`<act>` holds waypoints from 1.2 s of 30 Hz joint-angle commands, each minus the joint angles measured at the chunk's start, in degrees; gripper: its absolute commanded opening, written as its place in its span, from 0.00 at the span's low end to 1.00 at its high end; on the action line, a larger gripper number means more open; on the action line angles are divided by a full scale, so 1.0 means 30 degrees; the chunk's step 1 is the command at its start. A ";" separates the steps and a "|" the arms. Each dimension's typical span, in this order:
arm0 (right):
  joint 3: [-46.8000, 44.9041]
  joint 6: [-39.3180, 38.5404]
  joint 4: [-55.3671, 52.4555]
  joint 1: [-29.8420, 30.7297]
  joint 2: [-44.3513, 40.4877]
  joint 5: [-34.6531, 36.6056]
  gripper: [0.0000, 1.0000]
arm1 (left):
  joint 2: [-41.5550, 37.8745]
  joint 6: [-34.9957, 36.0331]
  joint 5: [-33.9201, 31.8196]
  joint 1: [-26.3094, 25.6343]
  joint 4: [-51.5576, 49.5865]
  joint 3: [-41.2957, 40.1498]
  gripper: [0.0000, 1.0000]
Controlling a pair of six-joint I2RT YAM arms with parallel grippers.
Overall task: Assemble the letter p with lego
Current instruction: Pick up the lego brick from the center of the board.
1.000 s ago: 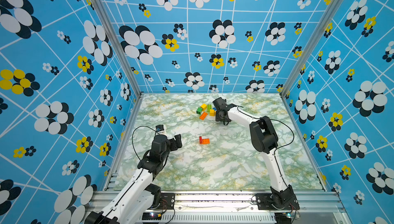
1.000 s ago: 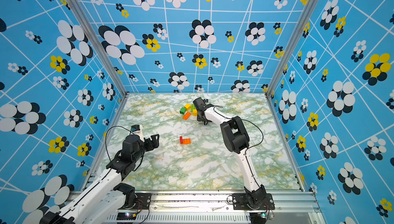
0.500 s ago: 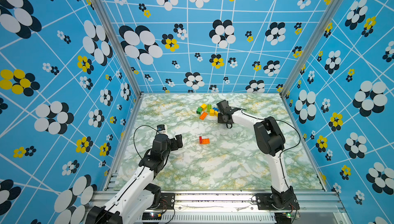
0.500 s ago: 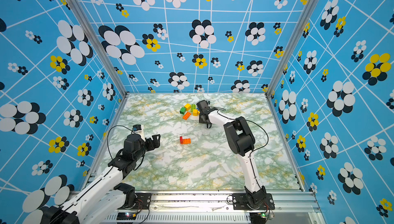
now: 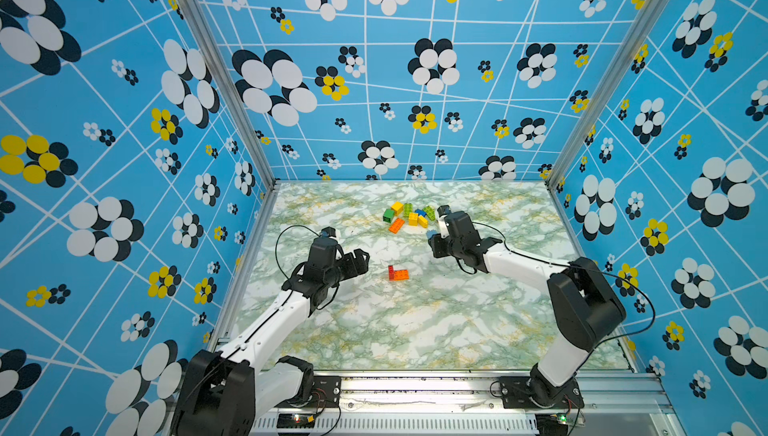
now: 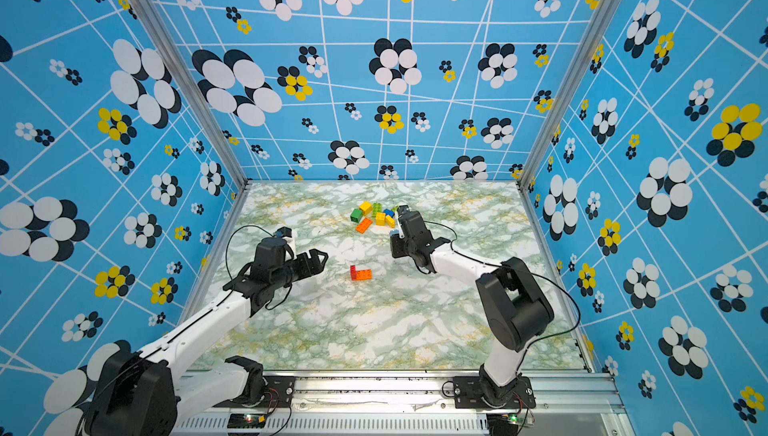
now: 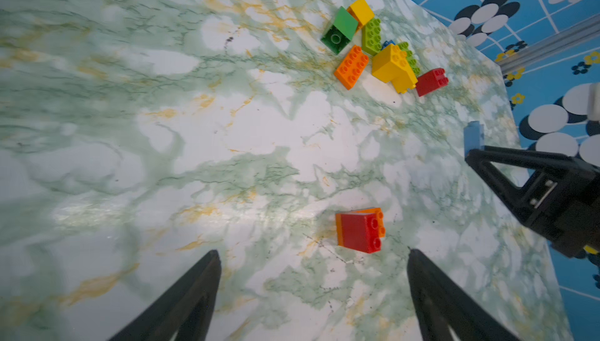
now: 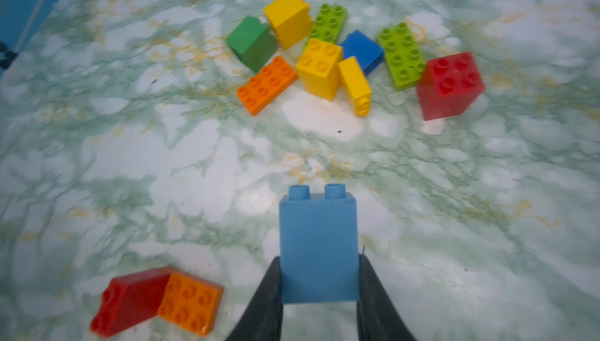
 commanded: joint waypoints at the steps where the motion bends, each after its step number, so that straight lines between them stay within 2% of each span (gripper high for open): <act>1: -0.1669 -0.2218 0.2663 0.0919 -0.1307 -0.1790 0.18 | 0.0741 -0.0797 0.2791 -0.0634 -0.1185 0.1402 0.90; 8: -0.4663 -0.3023 0.6477 0.1962 -0.3225 -0.4212 0.17 | 0.1688 -0.0667 0.4181 -0.2431 -0.2240 0.3570 0.88; 14: -0.4968 -0.3253 0.7142 0.2586 -0.3413 -0.5329 0.16 | 0.2805 -0.0405 0.4754 -0.3636 -0.2903 0.5045 0.77; 22: -0.5281 -0.3352 0.7528 0.3056 -0.3585 -0.6133 0.11 | 0.3539 -0.0878 0.5110 -0.3676 -0.2994 0.5500 0.65; 31: -0.5267 -0.3588 0.7493 0.3279 -0.3622 -0.6075 0.10 | 0.4216 -0.0991 0.5797 -0.3561 -0.3299 0.5978 0.47; 34: -0.5263 -0.3683 0.7493 0.3380 -0.3647 -0.6045 0.10 | 0.4398 -0.1140 0.5988 -0.3448 -0.3171 0.5957 0.44; 35: -0.5268 -0.3732 0.7493 0.3401 -0.3647 -0.6045 0.09 | 0.4450 -0.1202 0.6090 -0.3367 -0.3117 0.5942 0.39; 36: -0.5228 -0.3744 0.7476 0.3398 -0.3633 -0.6017 0.09 | 0.4482 -0.1271 0.6198 -0.3302 -0.3012 0.5903 0.38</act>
